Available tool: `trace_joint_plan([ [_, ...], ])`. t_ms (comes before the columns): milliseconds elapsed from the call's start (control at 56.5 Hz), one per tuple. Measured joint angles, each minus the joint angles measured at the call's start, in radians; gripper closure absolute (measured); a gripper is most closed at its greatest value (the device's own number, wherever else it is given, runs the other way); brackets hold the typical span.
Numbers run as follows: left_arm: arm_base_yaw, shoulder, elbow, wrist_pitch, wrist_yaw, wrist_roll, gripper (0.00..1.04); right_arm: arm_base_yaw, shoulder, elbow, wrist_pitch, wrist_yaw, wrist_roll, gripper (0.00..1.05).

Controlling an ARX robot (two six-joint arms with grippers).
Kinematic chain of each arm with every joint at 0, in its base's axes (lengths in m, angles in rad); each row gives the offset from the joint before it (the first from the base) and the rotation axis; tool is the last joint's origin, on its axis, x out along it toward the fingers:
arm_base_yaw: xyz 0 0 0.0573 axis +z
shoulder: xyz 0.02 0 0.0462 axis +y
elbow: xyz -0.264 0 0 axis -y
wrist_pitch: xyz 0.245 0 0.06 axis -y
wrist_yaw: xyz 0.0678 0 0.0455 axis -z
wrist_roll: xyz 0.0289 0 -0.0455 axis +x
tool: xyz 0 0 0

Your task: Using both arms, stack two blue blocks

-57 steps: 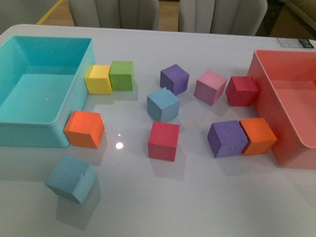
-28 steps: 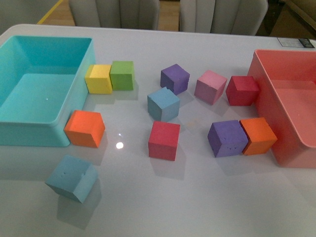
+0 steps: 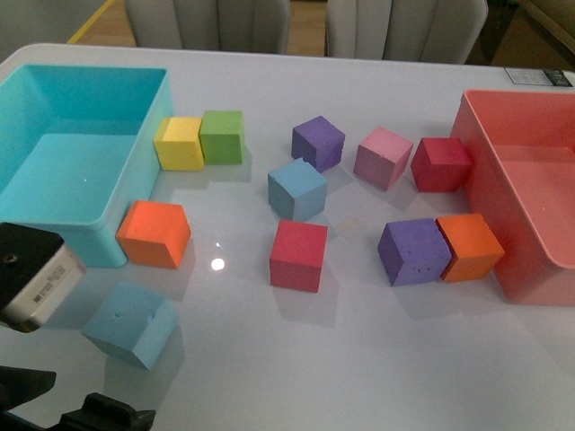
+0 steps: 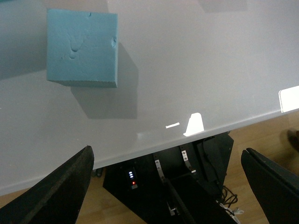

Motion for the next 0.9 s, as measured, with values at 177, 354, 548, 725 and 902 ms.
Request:
trace_joint_plan([
  [177,0.001,0.131,0.018,0.059,-0.014,-0.008,0.09,0.000,0.000,0.000,0.000,0.000,0.000,0.09],
  [354,0.014,0.188,0.048,0.067,-0.024,-0.006,0.09,0.000,0.000,0.000,0.000,0.000,0.000,0.09],
  [548,0.026,0.240,0.084,0.072,-0.029,0.013,0.09,0.000,0.000,0.000,0.000,0.000,0.000,0.09],
  [725,0.058,0.318,0.128,0.087,-0.053,0.072,0.09,0.000,0.000,0.000,0.000,0.000,0.000,0.09],
  [902,0.142,0.374,0.170,0.086,-0.085,0.190,0.09,0.000,0.000,0.000,0.000,0.000,0.000,0.09],
])
